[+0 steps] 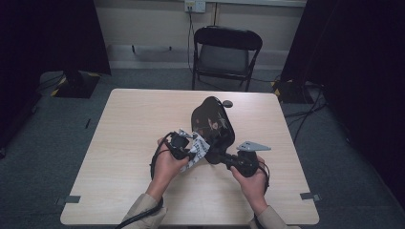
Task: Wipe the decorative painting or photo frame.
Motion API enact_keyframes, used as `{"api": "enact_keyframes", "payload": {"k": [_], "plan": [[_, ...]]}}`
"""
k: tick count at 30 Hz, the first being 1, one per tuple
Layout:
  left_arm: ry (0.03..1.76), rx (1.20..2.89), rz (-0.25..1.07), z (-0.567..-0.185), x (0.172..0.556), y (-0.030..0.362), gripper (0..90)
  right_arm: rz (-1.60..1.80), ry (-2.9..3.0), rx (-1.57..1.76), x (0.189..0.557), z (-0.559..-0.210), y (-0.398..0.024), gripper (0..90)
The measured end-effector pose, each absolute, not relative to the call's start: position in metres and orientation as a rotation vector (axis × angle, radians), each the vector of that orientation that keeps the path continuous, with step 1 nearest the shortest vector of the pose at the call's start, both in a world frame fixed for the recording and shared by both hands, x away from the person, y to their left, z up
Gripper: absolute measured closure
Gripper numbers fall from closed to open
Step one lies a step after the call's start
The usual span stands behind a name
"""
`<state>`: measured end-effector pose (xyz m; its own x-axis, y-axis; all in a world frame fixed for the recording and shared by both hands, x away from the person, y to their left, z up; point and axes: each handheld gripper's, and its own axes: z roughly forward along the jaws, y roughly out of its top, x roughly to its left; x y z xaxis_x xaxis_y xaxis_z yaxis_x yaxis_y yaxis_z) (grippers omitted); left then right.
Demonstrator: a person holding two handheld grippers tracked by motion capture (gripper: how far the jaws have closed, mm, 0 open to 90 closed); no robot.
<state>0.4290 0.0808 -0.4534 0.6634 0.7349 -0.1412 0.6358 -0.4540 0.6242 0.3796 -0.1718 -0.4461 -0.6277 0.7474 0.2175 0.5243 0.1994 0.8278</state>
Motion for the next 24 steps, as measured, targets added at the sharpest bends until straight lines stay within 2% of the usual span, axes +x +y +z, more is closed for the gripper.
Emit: {"api": "enact_keyframes", "payload": {"k": [13,19,24], "plan": [[1.070,2.305,0.168,-0.464,0.423,0.083,74.1,1.396,2.240,1.215,0.379,-0.446,-0.172,78.2],[1.086,2.283,0.154,-0.458,0.420,0.093,74.1,1.395,2.241,1.215,0.379,-0.446,-0.172,78.3],[1.081,2.210,0.182,-0.438,0.419,0.103,73.9,1.393,2.243,1.210,0.379,-0.446,-0.172,78.3]]}}
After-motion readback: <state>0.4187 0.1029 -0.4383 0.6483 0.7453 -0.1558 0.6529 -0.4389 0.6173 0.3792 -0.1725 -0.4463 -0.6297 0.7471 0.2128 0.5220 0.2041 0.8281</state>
